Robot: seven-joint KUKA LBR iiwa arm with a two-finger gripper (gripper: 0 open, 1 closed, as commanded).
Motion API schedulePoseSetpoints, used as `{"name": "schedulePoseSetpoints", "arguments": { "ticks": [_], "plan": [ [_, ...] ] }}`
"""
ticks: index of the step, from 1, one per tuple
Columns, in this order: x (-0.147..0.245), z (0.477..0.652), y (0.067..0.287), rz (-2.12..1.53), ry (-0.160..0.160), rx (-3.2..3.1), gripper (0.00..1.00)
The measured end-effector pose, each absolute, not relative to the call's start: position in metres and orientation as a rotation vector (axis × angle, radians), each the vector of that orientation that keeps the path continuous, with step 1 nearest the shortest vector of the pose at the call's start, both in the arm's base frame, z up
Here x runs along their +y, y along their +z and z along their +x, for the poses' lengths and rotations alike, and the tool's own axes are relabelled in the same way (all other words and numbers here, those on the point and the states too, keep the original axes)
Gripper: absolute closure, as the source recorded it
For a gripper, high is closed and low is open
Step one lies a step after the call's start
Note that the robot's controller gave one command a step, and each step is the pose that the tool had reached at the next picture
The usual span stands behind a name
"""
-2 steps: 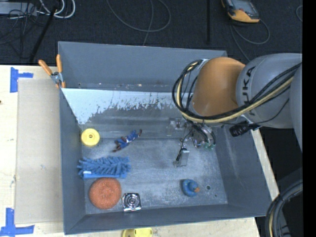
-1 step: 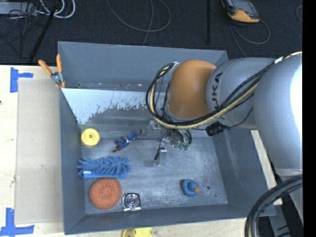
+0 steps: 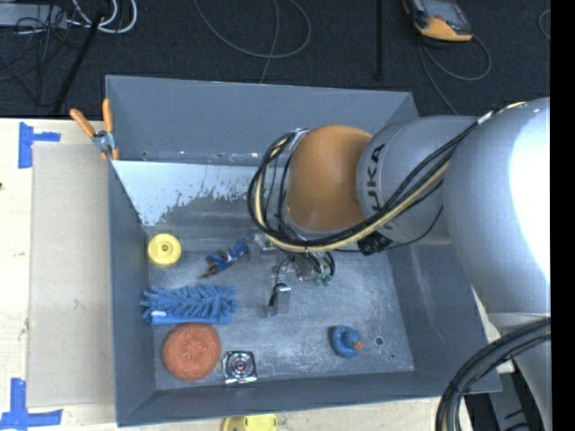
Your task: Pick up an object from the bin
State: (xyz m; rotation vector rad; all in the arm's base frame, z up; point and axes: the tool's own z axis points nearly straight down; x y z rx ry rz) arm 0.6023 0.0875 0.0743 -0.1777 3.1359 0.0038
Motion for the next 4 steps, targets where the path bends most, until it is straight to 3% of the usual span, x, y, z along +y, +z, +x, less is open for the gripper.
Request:
{"name": "schedulePoseSetpoints", "arguments": {
  "ticks": [1, 2, 3, 4],
  "plan": [
    [0.102, 0.606, 0.081, -0.554, -0.001, 3.092, 0.00],
    [0.136, 0.603, 0.079, -0.643, -0.001, 3.070, 0.00],
    [0.157, 0.584, 0.077, -0.398, 0.001, 3.115, 0.00],
    [0.222, 0.578, 0.074, -1.174, 0.003, 2.912, 1.00]
  ]
}}
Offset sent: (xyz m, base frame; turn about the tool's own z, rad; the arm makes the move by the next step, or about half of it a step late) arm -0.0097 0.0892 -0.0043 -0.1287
